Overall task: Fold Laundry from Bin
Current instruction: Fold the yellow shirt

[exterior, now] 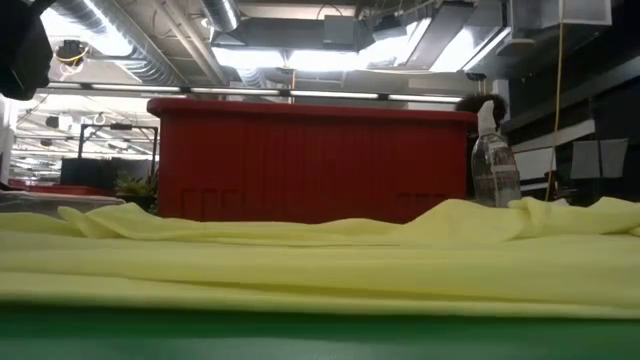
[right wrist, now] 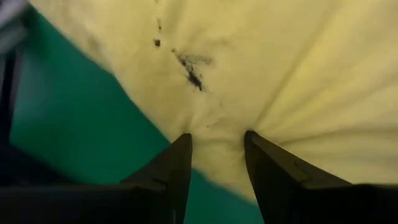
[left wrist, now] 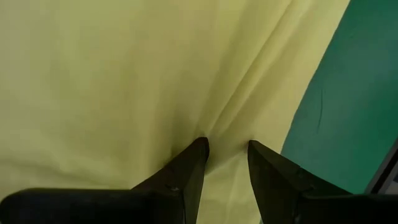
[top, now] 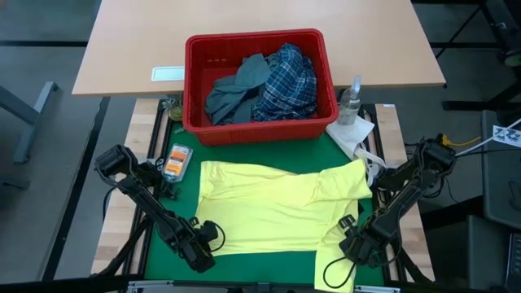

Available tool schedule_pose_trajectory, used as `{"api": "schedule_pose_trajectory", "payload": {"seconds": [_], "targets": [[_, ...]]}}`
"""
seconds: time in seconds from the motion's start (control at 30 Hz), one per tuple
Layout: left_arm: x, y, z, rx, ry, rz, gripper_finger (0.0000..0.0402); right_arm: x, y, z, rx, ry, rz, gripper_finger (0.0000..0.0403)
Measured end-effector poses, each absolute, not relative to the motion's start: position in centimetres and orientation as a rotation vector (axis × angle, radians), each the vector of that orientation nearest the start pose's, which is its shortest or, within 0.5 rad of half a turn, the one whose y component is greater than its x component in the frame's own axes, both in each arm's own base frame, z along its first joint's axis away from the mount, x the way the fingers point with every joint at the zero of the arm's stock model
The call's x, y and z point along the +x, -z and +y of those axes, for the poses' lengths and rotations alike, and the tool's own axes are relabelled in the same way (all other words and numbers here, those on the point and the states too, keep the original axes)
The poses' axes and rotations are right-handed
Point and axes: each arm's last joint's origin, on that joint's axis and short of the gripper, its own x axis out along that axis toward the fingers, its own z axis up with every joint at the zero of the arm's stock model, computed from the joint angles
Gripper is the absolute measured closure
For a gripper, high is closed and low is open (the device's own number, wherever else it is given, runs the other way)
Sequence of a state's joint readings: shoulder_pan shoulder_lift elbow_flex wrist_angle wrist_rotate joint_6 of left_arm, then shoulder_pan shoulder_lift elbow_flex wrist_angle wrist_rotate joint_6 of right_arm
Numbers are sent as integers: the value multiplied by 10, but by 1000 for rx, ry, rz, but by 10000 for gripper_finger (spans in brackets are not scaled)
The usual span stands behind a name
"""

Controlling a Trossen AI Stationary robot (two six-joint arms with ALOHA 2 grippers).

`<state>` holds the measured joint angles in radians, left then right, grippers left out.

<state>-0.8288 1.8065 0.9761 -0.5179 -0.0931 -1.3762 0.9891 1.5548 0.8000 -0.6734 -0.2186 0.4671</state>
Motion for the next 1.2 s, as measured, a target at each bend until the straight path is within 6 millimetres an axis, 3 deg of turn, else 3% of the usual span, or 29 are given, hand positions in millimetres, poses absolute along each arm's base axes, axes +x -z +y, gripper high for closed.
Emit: {"api": "schedule_pose_trajectory", "payload": {"seconds": [0.27,0.47,0.63,0.83,1.03,1.2], "targets": [[213,-126,-229,-546,-303,1344,280,117,-158,201,-128,-601,1870,253],[214,-125,-228,-547,-305,1331,280,117,-166,200,-141,-568,1920,253],[214,-125,-228,-547,-305,1326,280,127,-190,209,-261,-580,1787,253],[214,-125,-228,-543,-310,1310,280,148,-216,218,-543,-431,1395,253],[214,-125,-228,-540,-313,1300,280,169,-214,209,-640,-388,1262,253],[214,-125,-228,-542,-315,1296,280,193,-205,198,-668,-468,1184,253]]}}
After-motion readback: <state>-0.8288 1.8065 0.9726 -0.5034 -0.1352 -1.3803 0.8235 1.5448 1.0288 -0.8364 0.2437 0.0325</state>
